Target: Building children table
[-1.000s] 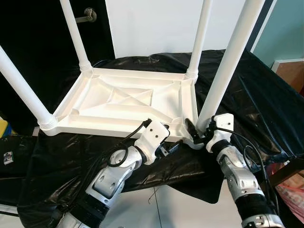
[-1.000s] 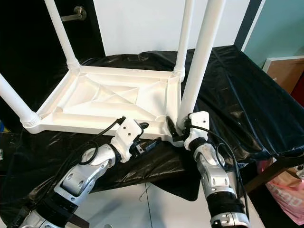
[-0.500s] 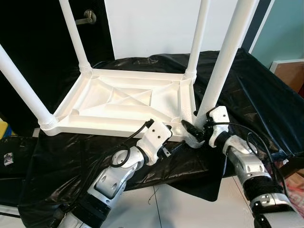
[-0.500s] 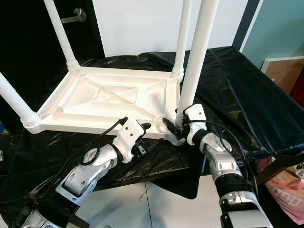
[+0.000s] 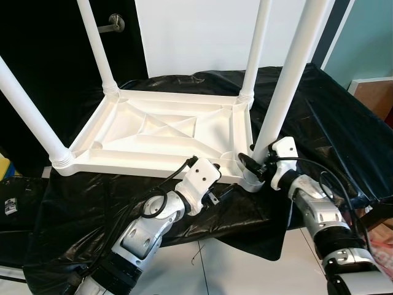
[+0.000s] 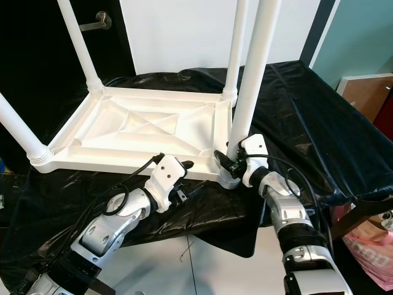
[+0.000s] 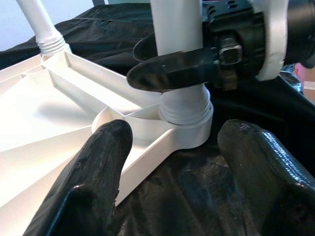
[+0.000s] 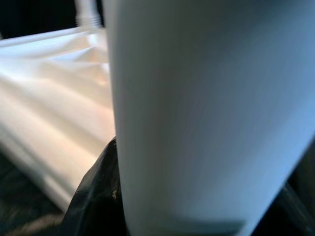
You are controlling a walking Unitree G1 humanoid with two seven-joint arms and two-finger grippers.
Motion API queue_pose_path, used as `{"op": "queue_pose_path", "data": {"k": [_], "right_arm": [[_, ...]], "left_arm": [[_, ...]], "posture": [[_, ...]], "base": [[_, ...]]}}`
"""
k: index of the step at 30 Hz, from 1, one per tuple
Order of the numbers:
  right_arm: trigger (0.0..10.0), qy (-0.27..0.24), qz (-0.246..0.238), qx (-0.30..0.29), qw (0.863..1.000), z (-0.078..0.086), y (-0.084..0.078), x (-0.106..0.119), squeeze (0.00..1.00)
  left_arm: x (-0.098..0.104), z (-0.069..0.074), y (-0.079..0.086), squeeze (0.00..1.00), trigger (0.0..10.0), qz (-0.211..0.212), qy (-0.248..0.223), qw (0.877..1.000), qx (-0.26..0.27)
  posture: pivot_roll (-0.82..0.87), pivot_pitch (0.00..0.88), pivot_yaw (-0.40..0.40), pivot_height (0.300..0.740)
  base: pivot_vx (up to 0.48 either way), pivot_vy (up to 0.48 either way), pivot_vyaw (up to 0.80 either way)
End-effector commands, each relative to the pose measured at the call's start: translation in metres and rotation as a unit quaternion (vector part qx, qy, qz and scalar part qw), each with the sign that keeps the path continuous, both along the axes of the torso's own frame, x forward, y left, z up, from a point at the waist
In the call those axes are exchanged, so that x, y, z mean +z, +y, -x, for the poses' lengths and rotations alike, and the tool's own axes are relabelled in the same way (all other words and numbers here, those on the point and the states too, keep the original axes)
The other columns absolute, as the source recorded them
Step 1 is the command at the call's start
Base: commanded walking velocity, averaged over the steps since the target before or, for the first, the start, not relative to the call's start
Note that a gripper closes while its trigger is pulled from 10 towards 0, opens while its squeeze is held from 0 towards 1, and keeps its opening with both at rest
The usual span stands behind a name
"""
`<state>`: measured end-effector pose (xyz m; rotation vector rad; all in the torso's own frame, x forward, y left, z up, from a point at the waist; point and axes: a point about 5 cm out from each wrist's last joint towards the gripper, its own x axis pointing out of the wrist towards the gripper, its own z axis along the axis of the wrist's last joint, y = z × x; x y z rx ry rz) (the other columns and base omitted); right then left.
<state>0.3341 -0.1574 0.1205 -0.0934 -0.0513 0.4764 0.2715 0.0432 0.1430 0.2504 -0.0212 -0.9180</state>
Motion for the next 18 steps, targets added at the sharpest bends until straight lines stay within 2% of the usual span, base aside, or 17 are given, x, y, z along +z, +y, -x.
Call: {"op": "queue_pose_path", "data": {"k": [1,7,12,13,16,18], "right_arm": [[10.0,0.039,0.003,-0.034,0.999,0.004,0.004,-0.016,0.0],[10.0,0.048,-0.035,-0.118,0.991,0.01,0.012,-0.02,0.0],[10.0,0.06,-0.062,-0.214,0.973,0.017,0.021,-0.026,0.0],[10.0,0.06,-0.062,-0.214,0.973,0.017,0.021,-0.026,0.0],[10.0,0.06,-0.074,-0.277,0.956,0.021,0.026,-0.027,0.0],[10.0,0.065,-0.078,-0.276,0.956,0.022,0.029,-0.028,0.0]], "left_arm": [[-0.002,0.008,-0.004,0.0,10.0,-0.009,0.008,0.998,-0.054],[-0.002,0.01,-0.004,0.0,10.0,-0.016,0.004,0.998,-0.054],[-0.003,0.01,-0.003,0.0,10.0,-0.016,0.006,0.999,-0.05],[-0.003,0.01,-0.003,0.0,10.0,-0.016,0.006,0.999,-0.05],[-0.003,0.011,-0.003,0.0,10.0,-0.017,0.006,0.999,-0.05],[-0.003,0.012,-0.002,0.0,10.0,-0.017,0.006,0.999,-0.049]], "posture": [[0.0,0.0,-0.012,0.74],[0.0,0.0,-0.019,0.74],[0.0,0.0,-0.023,0.74],[0.0,0.0,-0.023,0.74],[0.01,0.0,-0.024,0.74],[0.01,0.0,-0.023,0.74]], "base": [[0.0,0.0,0.0],[0.0,0.0,0.0],[0.0,0.0,0.0],[0.0,0.0,0.0],[0.0,0.0,0.0],[0.0,0.0,0.0]]}}
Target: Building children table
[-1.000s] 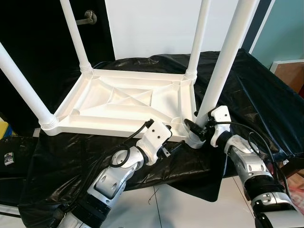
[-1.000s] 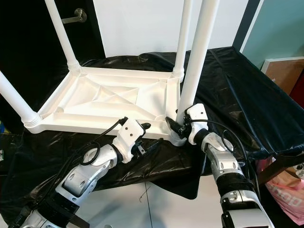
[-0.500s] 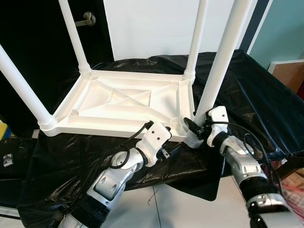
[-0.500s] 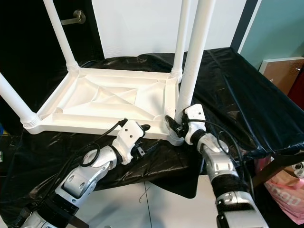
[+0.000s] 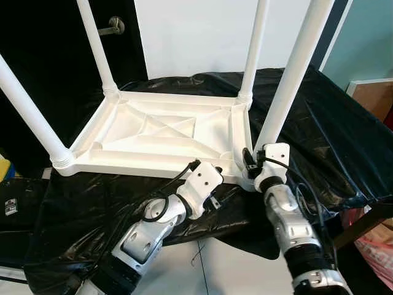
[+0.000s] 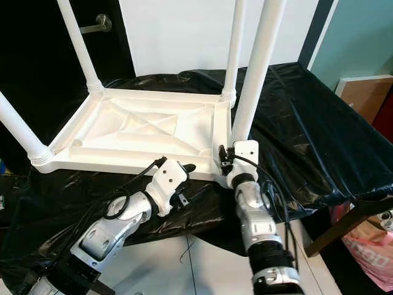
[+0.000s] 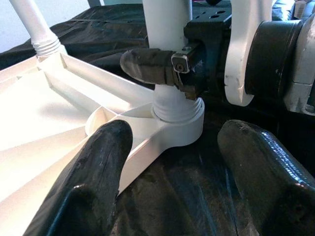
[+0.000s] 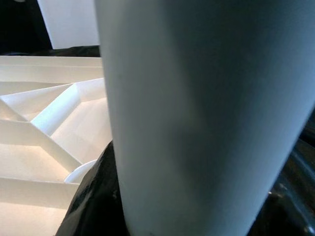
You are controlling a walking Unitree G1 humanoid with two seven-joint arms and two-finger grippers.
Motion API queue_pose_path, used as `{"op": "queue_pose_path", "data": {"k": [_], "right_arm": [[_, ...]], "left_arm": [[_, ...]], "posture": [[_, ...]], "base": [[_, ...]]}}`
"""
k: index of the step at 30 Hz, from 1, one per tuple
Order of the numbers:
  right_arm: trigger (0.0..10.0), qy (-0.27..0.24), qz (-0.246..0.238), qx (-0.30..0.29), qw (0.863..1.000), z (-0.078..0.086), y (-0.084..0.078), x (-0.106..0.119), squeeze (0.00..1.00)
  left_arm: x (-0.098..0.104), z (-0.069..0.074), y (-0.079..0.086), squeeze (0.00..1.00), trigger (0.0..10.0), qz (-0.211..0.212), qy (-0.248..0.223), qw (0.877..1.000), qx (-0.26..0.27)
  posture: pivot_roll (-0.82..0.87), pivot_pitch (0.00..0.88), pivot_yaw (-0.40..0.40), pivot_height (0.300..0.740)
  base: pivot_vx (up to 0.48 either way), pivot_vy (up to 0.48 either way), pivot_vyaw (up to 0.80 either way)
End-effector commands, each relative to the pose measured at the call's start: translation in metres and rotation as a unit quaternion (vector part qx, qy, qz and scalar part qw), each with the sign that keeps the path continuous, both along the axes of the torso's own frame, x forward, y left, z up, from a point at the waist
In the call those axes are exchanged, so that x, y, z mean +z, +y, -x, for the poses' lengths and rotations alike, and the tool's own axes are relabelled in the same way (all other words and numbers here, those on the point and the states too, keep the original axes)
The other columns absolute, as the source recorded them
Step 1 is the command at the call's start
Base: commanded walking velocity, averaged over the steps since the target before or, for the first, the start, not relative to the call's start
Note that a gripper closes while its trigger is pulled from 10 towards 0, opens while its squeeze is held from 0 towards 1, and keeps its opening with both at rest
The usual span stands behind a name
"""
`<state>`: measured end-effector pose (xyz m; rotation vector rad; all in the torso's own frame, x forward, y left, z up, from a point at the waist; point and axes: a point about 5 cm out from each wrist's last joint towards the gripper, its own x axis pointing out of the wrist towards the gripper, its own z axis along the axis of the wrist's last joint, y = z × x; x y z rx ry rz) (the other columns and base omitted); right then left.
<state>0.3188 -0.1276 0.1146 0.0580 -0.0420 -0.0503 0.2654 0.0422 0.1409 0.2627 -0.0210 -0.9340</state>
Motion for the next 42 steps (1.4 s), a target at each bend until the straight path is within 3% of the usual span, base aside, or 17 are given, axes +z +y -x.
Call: {"op": "queue_pose_path", "data": {"k": [1,6,20,21,22,30,35,37,38,39,42], "right_arm": [[10.0,0.054,-0.013,-0.015,0.998,0.007,-0.001,-0.022,0.0],[10.0,0.056,-0.023,-0.001,0.998,0.008,0.007,-0.021,0.0],[10.0,0.045,-0.015,-0.01,0.999,0.009,0.009,-0.015,0.0],[10.0,0.042,-0.015,-0.01,0.999,0.009,0.009,-0.014,0.77],[10.0,0.035,-0.015,-0.007,0.999,0.009,0.008,-0.012,1.0],[10.0,-0.004,-0.017,0.03,0.999,0.01,0.006,-0.003,1.0],[10.0,-0.029,-0.003,0.077,0.997,0.013,-0.016,0.003,1.0],[10.0,-0.029,-0.003,0.077,0.997,0.013,-0.016,0.003,1.0],[10.0,-0.032,0.0,0.094,0.995,0.013,-0.02,0.004,0.8],[10.0,-0.034,0.002,0.109,0.993,0.014,-0.023,0.005,0.0],[10.0,-0.038,0.008,0.166,0.985,0.013,-0.028,0.008,0.0]], "left_arm": [[-0.001,0.005,-0.001,0.0,10.0,-0.012,0.008,0.999,-0.041],[-0.002,0.006,-0.001,0.0,10.0,-0.012,0.009,0.999,-0.04],[-0.001,0.005,0.001,0.0,10.0,-0.011,0.007,0.999,-0.036],[-0.001,0.005,0.001,0.0,10.0,-0.011,0.007,0.999,-0.037],[-0.001,0.005,0.001,0.0,10.0,-0.012,0.007,0.999,-0.038],[0.002,0.002,0.005,0.0,10.0,-0.021,0.001,0.999,-0.039],[0.005,0.001,0.006,0.0,10.0,-0.02,-0.007,0.999,-0.034],[0.005,0.001,0.006,0.0,10.0,-0.02,-0.007,0.999,-0.034],[0.005,0.001,0.006,0.0,10.0,-0.02,-0.006,0.999,-0.033],[0.005,0.002,0.006,0.0,10.0,-0.02,-0.006,0.999,-0.032],[0.004,0.002,0.006,0.0,10.0,-0.02,-0.005,0.999,-0.032]], "posture": [[0.01,0.0,-0.023,0.74],[0.02,0.0,-0.024,0.74],[0.02,0.0,-0.027,0.74],[0.02,0.0,-0.027,0.74],[0.02,0.0,-0.025,0.74],[0.04,0.0,-0.009,0.74],[0.06,0.0,-0.027,0.74],[0.06,0.0,-0.027,0.74],[0.06,0.0,-0.028,0.74],[0.06,0.0,-0.028,0.74],[0.06,0.0,-0.026,0.74]], "base": [[0.0,0.0,0.0],[0.0,0.0,0.0],[0.0,0.0,0.0],[0.0,0.0,0.0],[0.0,0.0,0.0],[0.0,0.0,0.0],[0.0,0.0,0.0],[0.0,0.0,0.0],[0.0,0.0,0.0],[0.0,0.0,0.0],[0.0,0.0,0.0]]}}
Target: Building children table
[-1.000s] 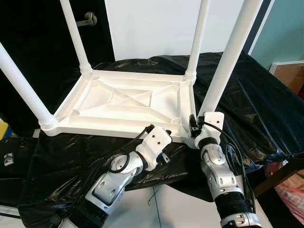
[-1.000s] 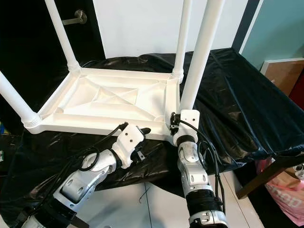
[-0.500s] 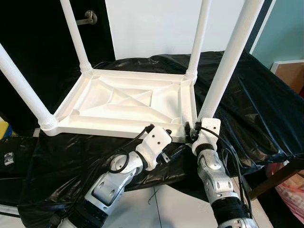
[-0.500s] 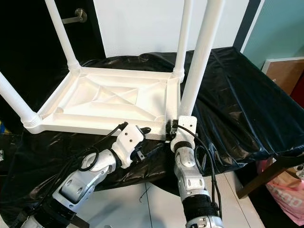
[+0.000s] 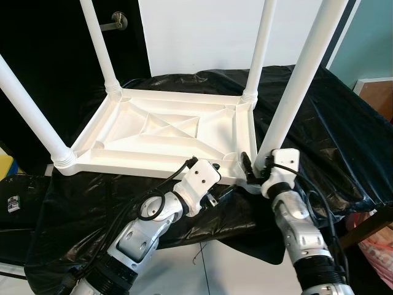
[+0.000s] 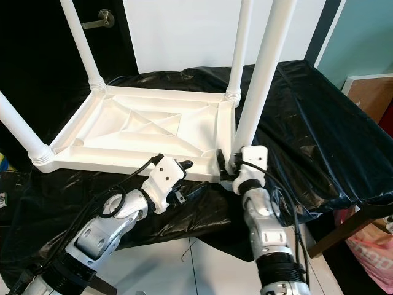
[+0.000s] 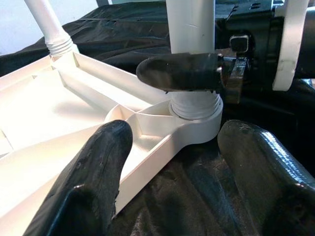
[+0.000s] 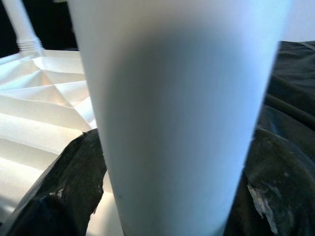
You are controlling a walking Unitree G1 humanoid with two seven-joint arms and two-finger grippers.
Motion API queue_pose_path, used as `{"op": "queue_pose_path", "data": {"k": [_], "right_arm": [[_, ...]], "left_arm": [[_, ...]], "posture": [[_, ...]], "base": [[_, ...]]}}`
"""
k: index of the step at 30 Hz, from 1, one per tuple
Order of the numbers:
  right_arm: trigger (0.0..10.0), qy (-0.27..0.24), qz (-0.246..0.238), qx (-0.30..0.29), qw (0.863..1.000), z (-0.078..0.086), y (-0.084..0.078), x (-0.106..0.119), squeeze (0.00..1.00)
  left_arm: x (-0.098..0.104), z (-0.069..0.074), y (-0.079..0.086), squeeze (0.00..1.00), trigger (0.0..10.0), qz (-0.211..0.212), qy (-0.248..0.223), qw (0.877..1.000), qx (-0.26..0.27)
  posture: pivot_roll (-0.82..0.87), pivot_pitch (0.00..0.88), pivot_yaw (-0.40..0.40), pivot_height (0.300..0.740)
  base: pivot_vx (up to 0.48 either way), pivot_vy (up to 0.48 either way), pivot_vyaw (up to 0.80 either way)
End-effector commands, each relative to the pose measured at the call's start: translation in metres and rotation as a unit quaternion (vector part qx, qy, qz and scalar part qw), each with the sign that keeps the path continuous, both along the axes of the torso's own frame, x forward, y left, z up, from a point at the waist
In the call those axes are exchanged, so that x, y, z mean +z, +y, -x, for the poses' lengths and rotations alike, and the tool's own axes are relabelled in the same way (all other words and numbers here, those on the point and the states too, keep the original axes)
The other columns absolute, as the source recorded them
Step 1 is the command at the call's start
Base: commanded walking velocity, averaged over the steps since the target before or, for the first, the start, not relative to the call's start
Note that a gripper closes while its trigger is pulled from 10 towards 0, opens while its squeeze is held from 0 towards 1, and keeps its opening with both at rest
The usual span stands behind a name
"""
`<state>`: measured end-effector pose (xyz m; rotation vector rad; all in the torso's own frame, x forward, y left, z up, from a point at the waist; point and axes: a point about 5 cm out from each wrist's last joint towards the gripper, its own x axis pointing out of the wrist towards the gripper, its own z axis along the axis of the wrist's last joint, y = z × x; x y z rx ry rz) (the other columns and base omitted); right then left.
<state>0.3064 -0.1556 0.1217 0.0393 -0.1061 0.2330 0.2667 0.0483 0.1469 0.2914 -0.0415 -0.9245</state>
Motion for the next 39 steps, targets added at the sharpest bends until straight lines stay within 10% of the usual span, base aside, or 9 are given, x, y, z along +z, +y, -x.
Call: {"op": "queue_pose_path", "data": {"k": [1,16,17,18,19,29,39], "right_arm": [[10.0,-0.001,-0.004,0.027,1.0,0.0,0.0,0.001,0.0],[10.0,0.001,0.08,0.185,0.979,-0.019,0.0,0.008,0.0],[4.9,0.002,0.083,0.188,0.979,-0.02,0.0,0.008,0.0],[4.9,0.002,0.083,0.188,0.979,-0.02,0.0,0.008,0.0],[0.0,0.008,0.082,0.192,0.978,-0.02,-0.001,0.006,0.0],[0.0,0.03,0.073,0.198,0.977,-0.014,-0.005,-0.008,0.0],[0.0,0.049,0.049,0.074,0.995,-0.014,-0.004,-0.019,0.0]], "left_arm": [[-0.002,0.004,0.0,0.0,10.0,-0.012,0.011,0.999,-0.035],[-0.002,0.003,-0.005,0.0,10.0,-0.009,0.012,0.999,-0.045],[-0.002,0.003,-0.005,0.0,10.0,-0.01,0.012,0.999,-0.046],[-0.002,0.003,-0.005,0.0,10.0,-0.01,0.012,0.999,-0.046],[-0.001,0.003,-0.005,0.0,10.0,-0.01,0.011,0.999,-0.046],[-0.002,0.004,-0.005,0.0,10.0,-0.01,0.014,0.999,-0.045],[-0.002,-0.002,0.002,0.0,10.0,-0.013,0.009,1.0,-0.027]], "posture": [[0.06,0.0,-0.026,0.74],[0.03,0.0,-0.01,0.74],[0.03,0.0,-0.01,0.74],[0.03,0.0,-0.01,0.74],[0.03,0.0,-0.013,0.74],[0.03,0.0,-0.012,0.74],[0.03,0.0,-0.011,0.74]], "base": [[0.0,0.0,0.0],[0.0,0.0,0.0],[0.0,0.0,0.0],[0.0,0.0,0.0],[0.0,0.0,0.0],[0.0,0.0,0.0],[0.0,0.0,0.0]]}}
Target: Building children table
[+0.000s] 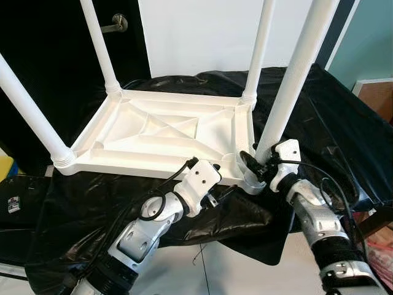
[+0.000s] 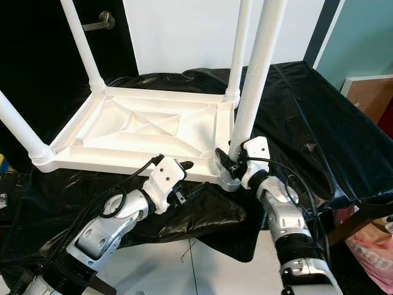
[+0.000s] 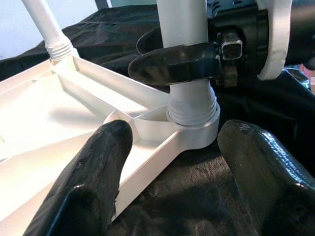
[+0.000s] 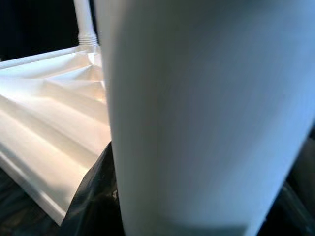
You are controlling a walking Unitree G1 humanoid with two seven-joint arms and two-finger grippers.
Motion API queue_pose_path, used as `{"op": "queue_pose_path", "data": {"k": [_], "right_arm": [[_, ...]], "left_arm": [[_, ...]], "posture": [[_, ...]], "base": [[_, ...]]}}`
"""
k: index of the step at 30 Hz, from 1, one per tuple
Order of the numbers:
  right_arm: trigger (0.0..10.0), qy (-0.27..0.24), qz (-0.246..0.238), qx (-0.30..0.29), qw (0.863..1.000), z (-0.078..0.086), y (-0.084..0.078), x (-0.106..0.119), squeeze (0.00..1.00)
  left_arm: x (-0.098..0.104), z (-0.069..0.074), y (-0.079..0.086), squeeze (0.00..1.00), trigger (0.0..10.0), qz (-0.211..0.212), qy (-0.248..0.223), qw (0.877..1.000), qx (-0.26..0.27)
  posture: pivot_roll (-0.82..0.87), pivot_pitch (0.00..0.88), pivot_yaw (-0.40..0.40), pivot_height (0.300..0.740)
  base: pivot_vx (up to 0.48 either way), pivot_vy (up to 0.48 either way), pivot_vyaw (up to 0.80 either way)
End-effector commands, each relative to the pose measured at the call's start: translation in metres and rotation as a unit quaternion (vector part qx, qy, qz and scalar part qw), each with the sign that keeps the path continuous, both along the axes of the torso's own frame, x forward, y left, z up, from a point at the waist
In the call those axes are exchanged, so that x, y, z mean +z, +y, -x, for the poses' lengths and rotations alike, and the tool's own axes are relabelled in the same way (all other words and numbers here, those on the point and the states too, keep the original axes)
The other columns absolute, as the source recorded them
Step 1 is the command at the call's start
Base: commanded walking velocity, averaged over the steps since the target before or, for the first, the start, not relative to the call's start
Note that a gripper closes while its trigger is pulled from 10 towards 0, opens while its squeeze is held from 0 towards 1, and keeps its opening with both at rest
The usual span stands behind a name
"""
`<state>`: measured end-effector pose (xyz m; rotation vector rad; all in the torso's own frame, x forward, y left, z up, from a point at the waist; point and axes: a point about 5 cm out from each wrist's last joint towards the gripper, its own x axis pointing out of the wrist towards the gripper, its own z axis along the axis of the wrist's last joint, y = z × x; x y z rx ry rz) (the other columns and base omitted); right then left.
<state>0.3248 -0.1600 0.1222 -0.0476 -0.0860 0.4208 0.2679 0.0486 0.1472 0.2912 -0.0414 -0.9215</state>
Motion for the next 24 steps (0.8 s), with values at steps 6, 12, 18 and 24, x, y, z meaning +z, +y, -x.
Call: {"op": "queue_pose_path", "data": {"k": [6,12,18,24], "right_arm": [[0.0,0.059,-0.032,-0.086,0.994,0.005,0.008,-0.021,0.0],[0.0,0.069,-0.062,-0.218,0.972,0.006,0.021,-0.025,0.0],[0.0,0.068,-0.091,-0.261,0.959,0.007,0.039,-0.021,0.0],[10.0,0.062,-0.082,-0.269,0.958,0.008,0.035,-0.02,0.0]], "left_arm": [[0.0,-0.004,0.006,0.0,10.0,-0.013,0.006,1.0,-0.02],[0.001,-0.008,0.01,0.0,10.0,-0.012,0.003,1.0,-0.007],[0.002,-0.012,0.015,0.0,10.0,-0.012,0.004,1.0,0.013],[0.001,-0.016,0.021,0.0,10.0,-0.021,0.002,1.0,0.023]], "posture": [[0.03,0.0,-0.009,0.74],[0.04,0.0,-0.01,0.74],[0.04,0.0,-0.016,0.74],[0.05,0.0,-0.013,0.74]], "base": [[0.0,0.0,0.0],[0.0,0.0,0.0],[0.0,0.0,0.0],[0.0,0.0,0.0]]}}
